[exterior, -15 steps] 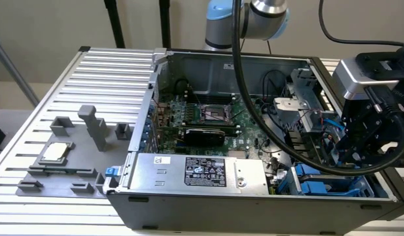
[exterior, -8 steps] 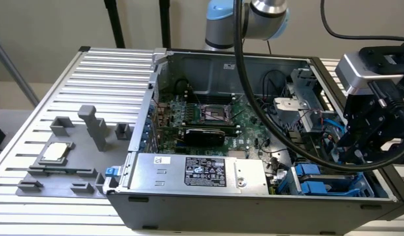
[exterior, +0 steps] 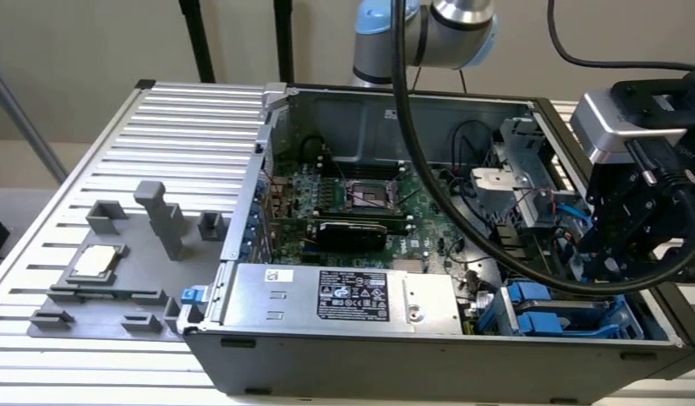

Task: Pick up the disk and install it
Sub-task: 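Insert the second disk wire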

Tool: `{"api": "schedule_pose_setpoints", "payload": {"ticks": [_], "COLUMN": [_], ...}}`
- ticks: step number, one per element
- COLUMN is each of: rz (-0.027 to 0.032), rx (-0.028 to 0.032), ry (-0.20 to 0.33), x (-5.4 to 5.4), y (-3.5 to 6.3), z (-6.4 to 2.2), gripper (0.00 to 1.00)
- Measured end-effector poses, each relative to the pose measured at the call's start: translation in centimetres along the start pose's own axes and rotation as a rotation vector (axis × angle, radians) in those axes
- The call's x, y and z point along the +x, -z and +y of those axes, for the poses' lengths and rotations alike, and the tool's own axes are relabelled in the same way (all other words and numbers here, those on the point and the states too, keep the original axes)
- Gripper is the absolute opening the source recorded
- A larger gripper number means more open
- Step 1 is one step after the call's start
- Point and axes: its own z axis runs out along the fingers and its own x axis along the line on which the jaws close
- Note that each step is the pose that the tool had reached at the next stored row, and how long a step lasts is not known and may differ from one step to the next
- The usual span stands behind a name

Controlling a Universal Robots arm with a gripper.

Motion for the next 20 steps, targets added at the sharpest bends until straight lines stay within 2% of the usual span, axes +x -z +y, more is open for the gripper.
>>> {"api": "schedule_pose_setpoints", "payload": {"ticks": [6,7,16,20], "rz": [0.0004,0.0007,0.0011,0.0007], "rx": [0.0004,0.0005,0.0011,0.0031], "ry": [-0.005,-0.006,-0.012,-0.012], "x": [0.0,0.0,0.1,0.4], "y": [-0.29,-0.34,-0.66,-0.72], "z": [0.18,0.2,0.32,1.16], "gripper": [1.0,0.0,0.0,0.0]}}
